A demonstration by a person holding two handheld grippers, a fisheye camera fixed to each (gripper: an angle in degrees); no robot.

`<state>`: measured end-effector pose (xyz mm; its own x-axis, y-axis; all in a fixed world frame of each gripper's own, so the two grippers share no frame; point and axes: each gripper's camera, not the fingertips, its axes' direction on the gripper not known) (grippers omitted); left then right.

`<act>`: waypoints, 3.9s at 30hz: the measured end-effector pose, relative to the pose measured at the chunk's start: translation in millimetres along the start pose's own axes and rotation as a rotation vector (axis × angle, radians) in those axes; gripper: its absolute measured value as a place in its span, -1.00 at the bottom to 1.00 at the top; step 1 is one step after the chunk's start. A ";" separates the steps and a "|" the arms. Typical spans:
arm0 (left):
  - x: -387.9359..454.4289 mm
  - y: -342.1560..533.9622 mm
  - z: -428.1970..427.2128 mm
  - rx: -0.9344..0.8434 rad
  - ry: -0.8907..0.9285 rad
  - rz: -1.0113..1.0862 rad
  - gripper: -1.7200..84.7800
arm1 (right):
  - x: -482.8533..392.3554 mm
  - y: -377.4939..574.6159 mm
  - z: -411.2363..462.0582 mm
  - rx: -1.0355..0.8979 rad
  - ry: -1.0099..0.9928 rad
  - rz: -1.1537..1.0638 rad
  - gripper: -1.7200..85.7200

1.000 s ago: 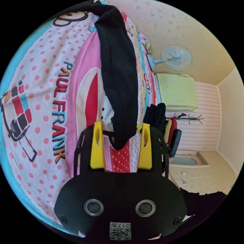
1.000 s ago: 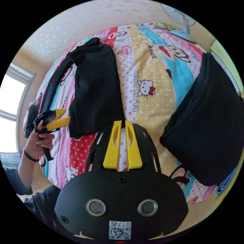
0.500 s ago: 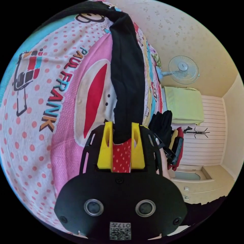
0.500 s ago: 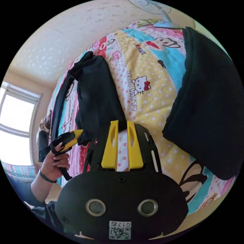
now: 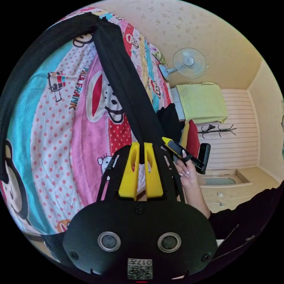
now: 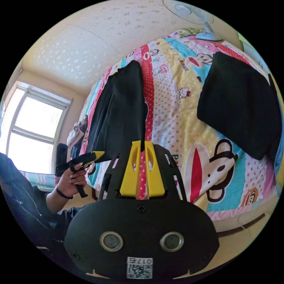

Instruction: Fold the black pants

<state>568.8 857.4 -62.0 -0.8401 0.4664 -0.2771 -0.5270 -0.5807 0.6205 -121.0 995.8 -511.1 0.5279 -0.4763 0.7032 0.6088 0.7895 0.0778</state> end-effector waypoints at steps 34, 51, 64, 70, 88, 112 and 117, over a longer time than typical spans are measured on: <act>93.8 22.1 37.8 -0.139 -0.177 0.447 -0.96 | 46.8 -8.5 11.8 -0.062 -0.194 0.143 -0.76; 181.2 63.8 36.0 -0.112 -0.604 0.553 -0.98 | 8.8 -33.5 75.5 -0.330 -0.078 -0.046 -0.80; 155.8 93.2 42.4 -0.151 -0.705 0.416 -0.98 | 72.2 -17.8 93.6 -0.306 -0.171 0.172 -0.89; 160.5 56.7 -44.1 0.187 -0.327 0.406 -0.98 | 85.4 -19.1 99.1 -0.309 -0.169 0.155 -0.90; 157.6 74.3 -44.3 0.128 -0.089 0.783 -0.71 | 96.1 -19.0 80.1 -0.225 -0.296 0.292 -0.92; 108.8 124.4 -55.6 0.347 -0.304 0.604 -0.95 | 130.8 -203.3 134.8 -0.198 -0.232 -0.028 -0.63; 91.2 132.4 -80.0 0.401 -0.290 0.576 -0.94 | 147.5 -336.5 272.4 -0.194 0.004 -0.131 -0.59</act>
<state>412.2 769.7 -63.9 -0.8717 0.3515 0.3414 0.1186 -0.5247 0.8430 -409.3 765.3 -241.0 0.4389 -0.5716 0.6932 0.7744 0.6320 0.0308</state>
